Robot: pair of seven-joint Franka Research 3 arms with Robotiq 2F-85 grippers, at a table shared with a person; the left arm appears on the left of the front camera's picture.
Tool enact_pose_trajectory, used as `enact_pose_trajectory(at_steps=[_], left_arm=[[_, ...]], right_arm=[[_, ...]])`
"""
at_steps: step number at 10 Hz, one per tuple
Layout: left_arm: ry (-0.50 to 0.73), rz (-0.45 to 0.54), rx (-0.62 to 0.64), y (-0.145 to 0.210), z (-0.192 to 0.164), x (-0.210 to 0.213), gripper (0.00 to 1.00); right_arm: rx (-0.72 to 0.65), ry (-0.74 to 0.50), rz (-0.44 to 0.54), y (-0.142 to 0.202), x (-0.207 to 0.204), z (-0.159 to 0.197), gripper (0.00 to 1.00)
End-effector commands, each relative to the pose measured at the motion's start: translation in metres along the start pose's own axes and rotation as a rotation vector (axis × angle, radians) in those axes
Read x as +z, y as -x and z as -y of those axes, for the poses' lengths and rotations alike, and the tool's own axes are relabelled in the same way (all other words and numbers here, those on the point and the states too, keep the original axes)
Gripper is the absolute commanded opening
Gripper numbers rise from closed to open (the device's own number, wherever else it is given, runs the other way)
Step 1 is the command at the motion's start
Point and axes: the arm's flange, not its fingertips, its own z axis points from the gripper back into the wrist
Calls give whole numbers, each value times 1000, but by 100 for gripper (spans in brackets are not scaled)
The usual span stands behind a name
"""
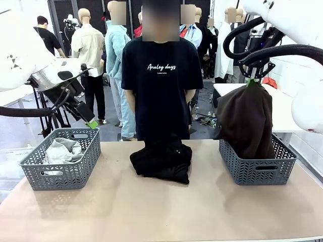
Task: Sort the tops and bottoms.
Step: Sort the clothes according to human instructions.
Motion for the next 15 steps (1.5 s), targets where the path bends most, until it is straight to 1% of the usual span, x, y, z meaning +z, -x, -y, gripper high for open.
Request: enact_pose_trajectory(at_steps=[1, 2, 3, 4, 5, 7, 9, 12, 13, 15], left_arm=[[14, 6, -9, 1, -1, 1, 100], [14, 6, -9, 1, -1, 1, 100], [14, 6, -9, 1, -1, 1, 100], [14, 6, -9, 1, -1, 1, 100], [14, 6, -9, 1, -1, 1, 100], [14, 6, -9, 1, -1, 1, 100], [14, 6, -9, 1, -1, 1, 100], [14, 6, -9, 1, -1, 1, 100], [14, 6, -9, 1, -1, 1, 100], [14, 6, -9, 1, -1, 1, 100]], right_arm=[[-80, -4, -118, -62, -3, 17, 0], [-82, -5, -147, -74, -14, 26, 0], [-91, -5, -196, -83, -28, 32, 0], [-42, -38, -263, -91, -43, 35, 0], [22, -65, -333, -91, -60, 29, 0], [78, -41, -418, -87, -91, 12, 0], [77, 33, -450, -90, -115, 5, 0], [18, 132, -424, -94, -143, 3, 0], [8, 156, -438, -95, -153, 4, 0], [21, 140, -443, -92, -156, 4, 0]])
